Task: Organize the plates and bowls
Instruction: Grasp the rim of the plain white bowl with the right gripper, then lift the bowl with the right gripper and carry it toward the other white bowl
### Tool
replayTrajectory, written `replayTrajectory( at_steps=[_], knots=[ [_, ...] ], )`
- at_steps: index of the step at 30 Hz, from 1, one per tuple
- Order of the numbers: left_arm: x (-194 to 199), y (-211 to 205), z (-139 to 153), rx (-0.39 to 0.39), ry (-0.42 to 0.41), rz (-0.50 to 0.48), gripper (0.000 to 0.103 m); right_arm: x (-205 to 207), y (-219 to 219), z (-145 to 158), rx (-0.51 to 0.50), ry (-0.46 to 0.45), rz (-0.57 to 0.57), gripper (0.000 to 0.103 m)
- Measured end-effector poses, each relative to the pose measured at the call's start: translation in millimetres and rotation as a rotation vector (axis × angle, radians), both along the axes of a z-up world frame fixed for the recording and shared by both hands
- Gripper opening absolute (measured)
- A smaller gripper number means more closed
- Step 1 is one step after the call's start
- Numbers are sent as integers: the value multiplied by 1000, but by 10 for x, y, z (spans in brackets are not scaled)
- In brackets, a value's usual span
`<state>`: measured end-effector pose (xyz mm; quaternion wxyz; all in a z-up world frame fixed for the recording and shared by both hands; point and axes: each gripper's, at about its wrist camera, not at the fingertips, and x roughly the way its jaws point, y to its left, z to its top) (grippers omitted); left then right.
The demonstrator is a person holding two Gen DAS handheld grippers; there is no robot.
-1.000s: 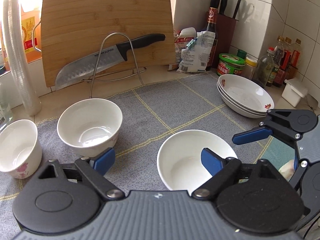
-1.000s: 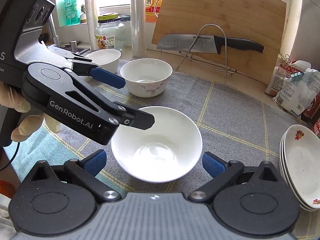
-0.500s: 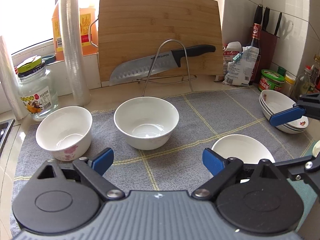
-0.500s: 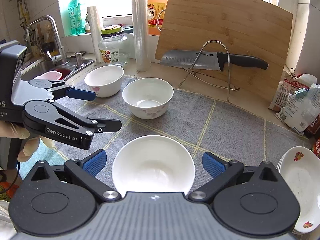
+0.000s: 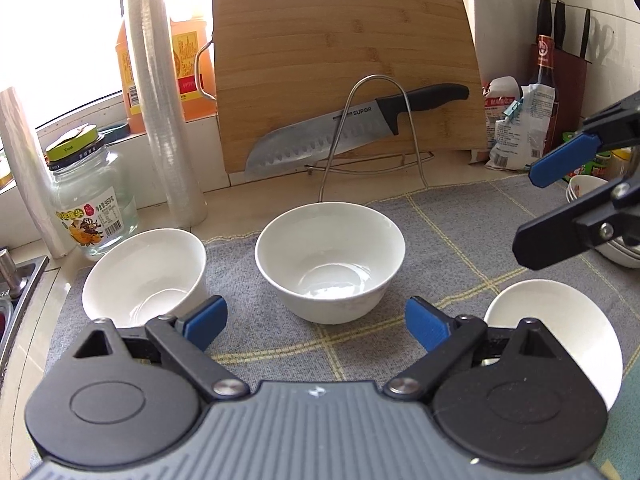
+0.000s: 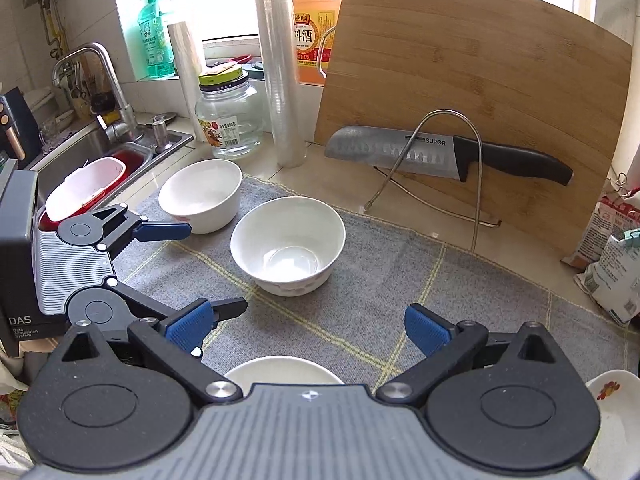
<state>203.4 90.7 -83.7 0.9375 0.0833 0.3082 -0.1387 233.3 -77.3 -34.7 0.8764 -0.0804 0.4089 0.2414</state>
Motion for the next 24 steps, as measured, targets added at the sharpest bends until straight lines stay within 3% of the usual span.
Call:
replayTrajectory(
  at_steps=[11,24],
  knots=[
    [299,-43,-172,-19,47,-24,96,603,81,-137,57,104,43,103],
    [442,-96,-268,-12,55,-48,96,1033,343,-431,35,201,114,103]
  ],
)
